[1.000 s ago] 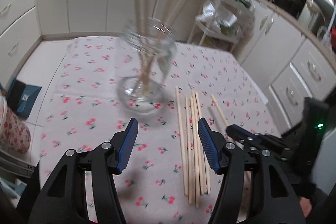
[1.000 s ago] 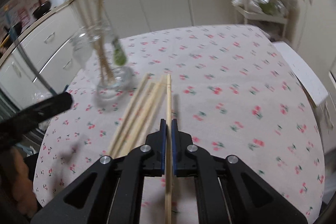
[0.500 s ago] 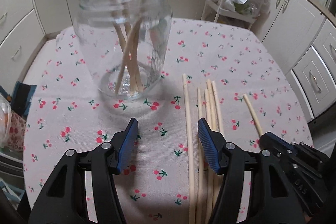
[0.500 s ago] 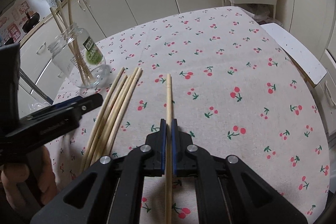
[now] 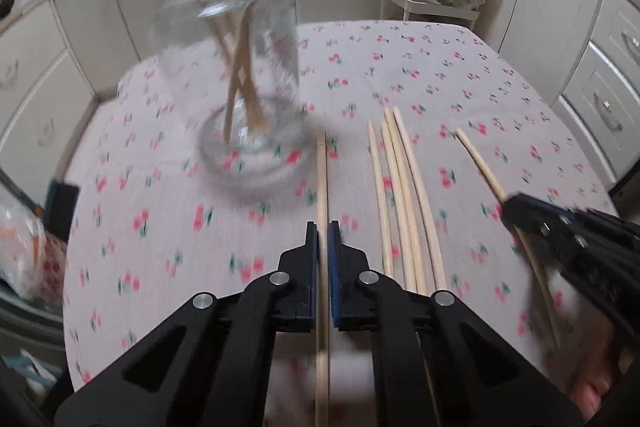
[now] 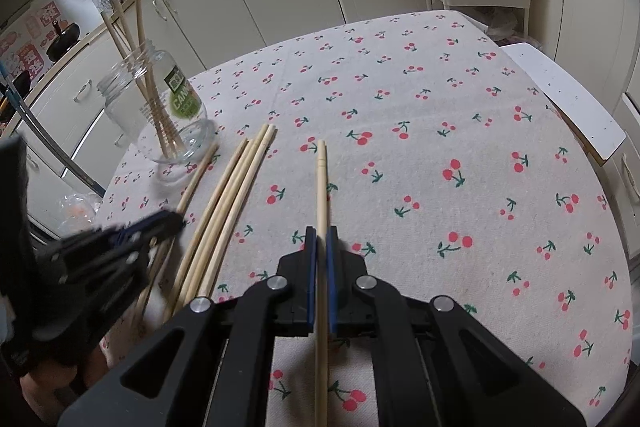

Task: Organize utensils
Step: 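Close the left gripper on a chopstick while the right gripper regrips its chopstick, then lift both held chopsticks and carry them over the glass jar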

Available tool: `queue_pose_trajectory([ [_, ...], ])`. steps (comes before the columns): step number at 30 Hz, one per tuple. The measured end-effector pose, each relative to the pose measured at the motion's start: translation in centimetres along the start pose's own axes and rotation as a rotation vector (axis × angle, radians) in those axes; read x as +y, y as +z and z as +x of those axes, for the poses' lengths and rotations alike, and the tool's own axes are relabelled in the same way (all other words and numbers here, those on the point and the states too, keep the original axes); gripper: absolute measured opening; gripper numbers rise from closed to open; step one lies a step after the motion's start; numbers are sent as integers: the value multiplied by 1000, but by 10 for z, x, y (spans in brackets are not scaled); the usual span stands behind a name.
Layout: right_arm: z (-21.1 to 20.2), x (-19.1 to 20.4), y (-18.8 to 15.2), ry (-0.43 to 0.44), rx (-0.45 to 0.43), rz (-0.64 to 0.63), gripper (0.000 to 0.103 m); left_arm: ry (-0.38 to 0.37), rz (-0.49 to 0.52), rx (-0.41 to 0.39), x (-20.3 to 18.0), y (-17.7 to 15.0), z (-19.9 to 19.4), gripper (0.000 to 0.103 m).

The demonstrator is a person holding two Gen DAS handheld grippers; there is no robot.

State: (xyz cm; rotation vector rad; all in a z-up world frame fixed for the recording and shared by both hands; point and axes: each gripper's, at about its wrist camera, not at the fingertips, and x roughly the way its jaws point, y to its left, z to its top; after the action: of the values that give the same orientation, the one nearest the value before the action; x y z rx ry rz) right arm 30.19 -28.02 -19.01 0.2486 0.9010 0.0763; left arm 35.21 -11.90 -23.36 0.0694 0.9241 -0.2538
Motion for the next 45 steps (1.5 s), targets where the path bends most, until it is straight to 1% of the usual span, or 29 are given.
queue_pose_trajectory([
  [3,0,0,2,-1,7,4,6,-50,-31,41,8,-11,-10,5],
  [5,2,0,5,-5,13,9,7,-64,-33,60,12,-12,-13,5],
  [7,3,1,9,-9,9,4,13,-73,-37,61,13,-7,-13,5],
  [8,2,2,11,-17,3,0,22,-70,-40,55,13,-3,-13,5],
  [9,2,4,15,-22,-6,-8,25,-63,-39,51,13,2,-11,6],
  [10,2,5,17,-22,-7,-17,25,-62,-38,46,11,8,-9,6],
  [15,11,6,30,-63,16,-53,25,-40,-17,46,5,24,3,6],
  [18,19,3,32,-76,43,-60,25,-19,-4,68,1,29,12,6],
  [22,21,10,30,-106,30,-114,24,16,-3,77,1,31,20,14],
  [24,22,15,28,-143,18,-162,18,27,2,75,-1,32,21,14],
  [25,23,17,27,-159,12,-181,17,35,6,71,-3,32,22,14],
  [27,23,19,25,-178,3,-208,7,44,10,63,-4,31,22,14],
  [29,22,20,24,-173,-1,-215,6,36,12,55,-6,30,21,8],
  [30,22,19,24,-165,-3,-205,6,28,14,53,-6,29,21,5],
  [31,21,16,24,-150,0,-187,6,27,21,51,-8,28,19,5],
  [32,20,13,26,-123,6,-157,6,15,20,51,-7,27,18,5],
  [33,19,6,27,-71,16,-103,6,2,18,48,-7,26,16,5],
  [35,16,-1,29,-11,16,-43,6,-6,18,26,-8,26,8,5],
  [43,-8,-9,29,200,-48,113,6,-56,-17,-93,11,32,-42,5],
  [45,-14,-9,30,253,-69,146,6,-86,-40,-138,18,36,-57,5],
])
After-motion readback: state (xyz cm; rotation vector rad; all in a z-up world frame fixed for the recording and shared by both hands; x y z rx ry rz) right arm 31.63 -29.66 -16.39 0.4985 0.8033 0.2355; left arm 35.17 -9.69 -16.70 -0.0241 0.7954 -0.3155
